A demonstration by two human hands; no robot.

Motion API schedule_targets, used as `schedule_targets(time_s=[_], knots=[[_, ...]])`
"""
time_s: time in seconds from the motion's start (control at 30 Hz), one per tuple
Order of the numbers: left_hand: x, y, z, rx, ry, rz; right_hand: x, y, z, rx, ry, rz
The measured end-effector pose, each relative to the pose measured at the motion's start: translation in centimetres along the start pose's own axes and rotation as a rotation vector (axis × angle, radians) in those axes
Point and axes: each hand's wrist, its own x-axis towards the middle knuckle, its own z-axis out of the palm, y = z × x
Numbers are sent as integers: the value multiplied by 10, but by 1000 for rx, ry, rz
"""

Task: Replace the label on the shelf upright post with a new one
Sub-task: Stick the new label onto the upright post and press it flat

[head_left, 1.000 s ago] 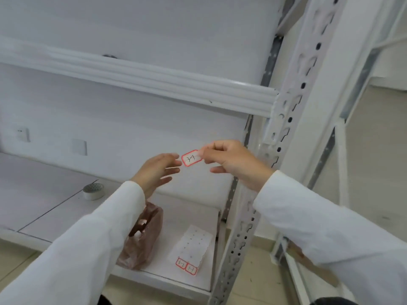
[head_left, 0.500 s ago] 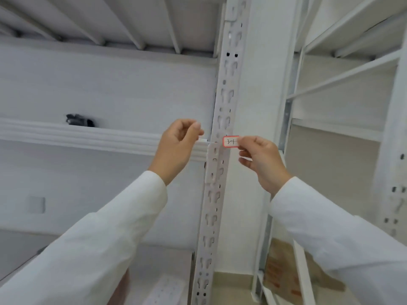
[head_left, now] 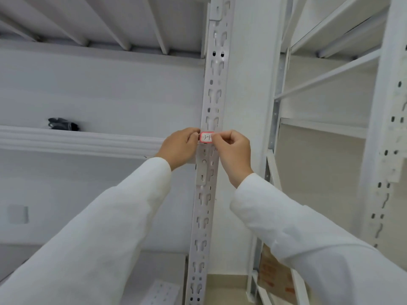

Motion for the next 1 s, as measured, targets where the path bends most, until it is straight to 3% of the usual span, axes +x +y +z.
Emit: schedule_targets(time_s=[1.0], knots=[[13,-4,-3,-79,-32,-16,7,17,6,-58,90,-67]])
